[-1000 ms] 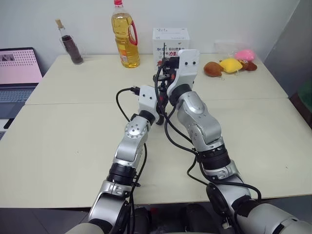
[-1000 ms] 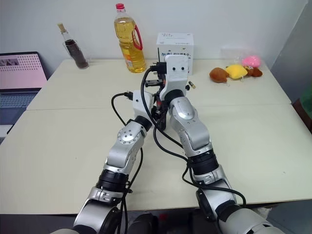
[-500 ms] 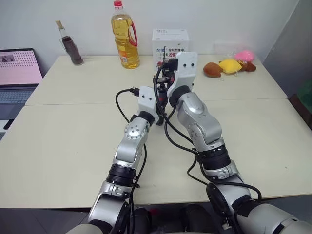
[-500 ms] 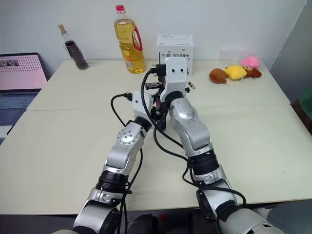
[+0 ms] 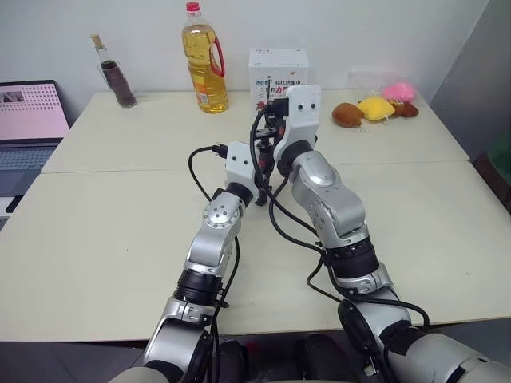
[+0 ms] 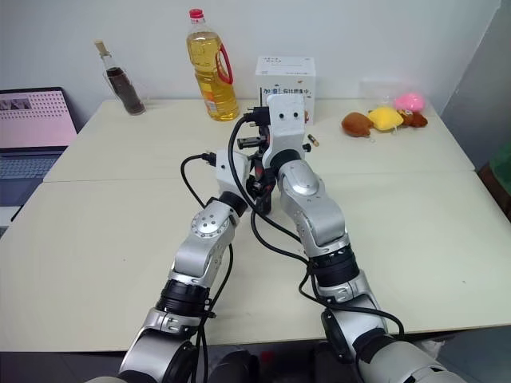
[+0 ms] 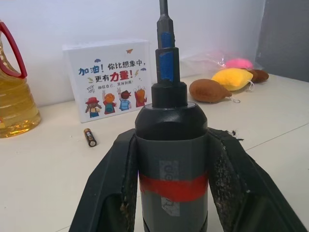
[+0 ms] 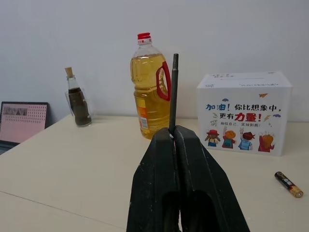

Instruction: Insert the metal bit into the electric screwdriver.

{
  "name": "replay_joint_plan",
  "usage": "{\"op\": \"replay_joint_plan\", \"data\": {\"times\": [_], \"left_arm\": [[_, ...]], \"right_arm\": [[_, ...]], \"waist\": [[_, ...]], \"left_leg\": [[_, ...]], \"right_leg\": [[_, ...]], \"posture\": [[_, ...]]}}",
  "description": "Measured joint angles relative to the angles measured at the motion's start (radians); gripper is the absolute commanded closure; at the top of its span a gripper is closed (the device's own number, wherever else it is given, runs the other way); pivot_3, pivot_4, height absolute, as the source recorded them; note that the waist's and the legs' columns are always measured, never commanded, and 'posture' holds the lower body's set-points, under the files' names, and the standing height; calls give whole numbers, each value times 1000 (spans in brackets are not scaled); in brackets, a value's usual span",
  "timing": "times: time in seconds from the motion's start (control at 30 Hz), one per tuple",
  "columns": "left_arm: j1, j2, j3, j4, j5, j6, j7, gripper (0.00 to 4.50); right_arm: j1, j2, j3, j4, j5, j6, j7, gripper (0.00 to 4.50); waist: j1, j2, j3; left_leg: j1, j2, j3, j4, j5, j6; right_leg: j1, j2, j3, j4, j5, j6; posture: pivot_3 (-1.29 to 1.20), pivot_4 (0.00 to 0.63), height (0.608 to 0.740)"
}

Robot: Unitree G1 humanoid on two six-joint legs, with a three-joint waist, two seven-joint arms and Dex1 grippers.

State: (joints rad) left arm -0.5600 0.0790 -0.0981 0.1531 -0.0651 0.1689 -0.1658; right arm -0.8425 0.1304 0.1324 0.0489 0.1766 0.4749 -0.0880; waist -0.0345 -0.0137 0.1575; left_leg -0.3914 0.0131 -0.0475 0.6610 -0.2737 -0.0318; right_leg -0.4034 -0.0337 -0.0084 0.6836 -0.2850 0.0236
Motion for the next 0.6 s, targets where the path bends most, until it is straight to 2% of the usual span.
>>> {"op": "replay_joint_plan", "data": {"times": [0.47, 0.6], "left_arm": [[-3, 0, -1, 13, 0, -2, -1, 2828], [-4, 1, -1, 14, 0, -4, -1, 2828]], "right_arm": [[2, 0, -3, -9, -19, 41, 5, 4450], [13, -1, -3, 7, -16, 44, 18, 3756]], "waist": [[0, 0, -5], [0, 0, -5]], "left_leg": [[2, 0, 0, 0, 0, 0], [1, 0, 0, 0, 0, 0]], "right_leg": [[1, 1, 0, 0, 0, 0], [1, 2, 0, 0, 0, 0]], "posture": [[0, 150, 740], [0, 150, 740]]}}
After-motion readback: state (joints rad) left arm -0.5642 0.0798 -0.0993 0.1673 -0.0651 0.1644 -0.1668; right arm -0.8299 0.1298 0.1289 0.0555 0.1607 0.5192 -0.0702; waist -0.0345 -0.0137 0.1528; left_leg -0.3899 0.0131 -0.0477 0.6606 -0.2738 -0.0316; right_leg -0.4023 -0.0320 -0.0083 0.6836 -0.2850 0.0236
